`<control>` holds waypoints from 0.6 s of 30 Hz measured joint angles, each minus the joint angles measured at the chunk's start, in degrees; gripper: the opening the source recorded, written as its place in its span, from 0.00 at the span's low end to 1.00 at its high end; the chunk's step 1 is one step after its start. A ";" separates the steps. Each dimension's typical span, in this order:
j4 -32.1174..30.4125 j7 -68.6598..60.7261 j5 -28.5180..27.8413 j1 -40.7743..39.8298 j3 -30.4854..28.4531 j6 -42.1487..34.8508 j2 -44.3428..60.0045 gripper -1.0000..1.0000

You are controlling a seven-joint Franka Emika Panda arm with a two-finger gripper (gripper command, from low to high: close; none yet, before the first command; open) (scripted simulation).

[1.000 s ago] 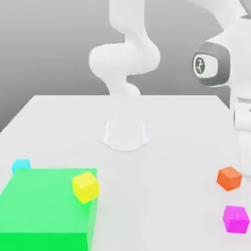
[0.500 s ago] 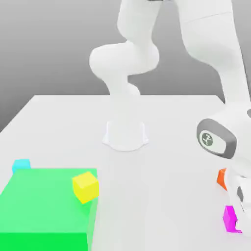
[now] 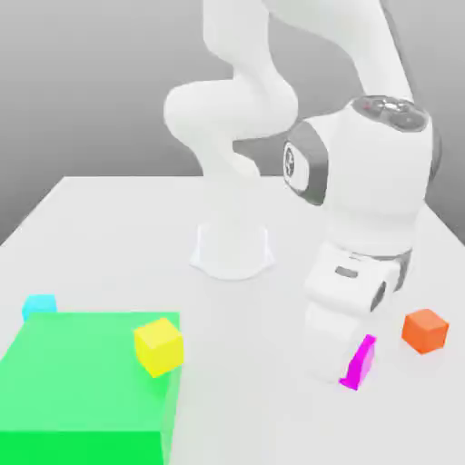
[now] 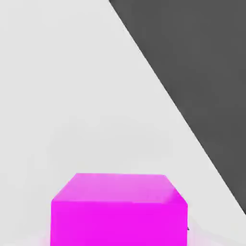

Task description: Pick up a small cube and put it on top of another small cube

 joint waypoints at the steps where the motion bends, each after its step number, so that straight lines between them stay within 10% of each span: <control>1: -0.79 1.70 -0.18 -2.34 -0.90 -1.23 -2.03 0.00; 10: -7.37 10.95 -0.31 -12.07 -6.72 -0.90 -8.13 0.00; 11: -7.98 10.71 0.05 -12.07 -6.86 1.44 -6.38 1.00; 18: -8.13 10.79 -0.01 -12.11 -6.89 2.00 -6.01 1.00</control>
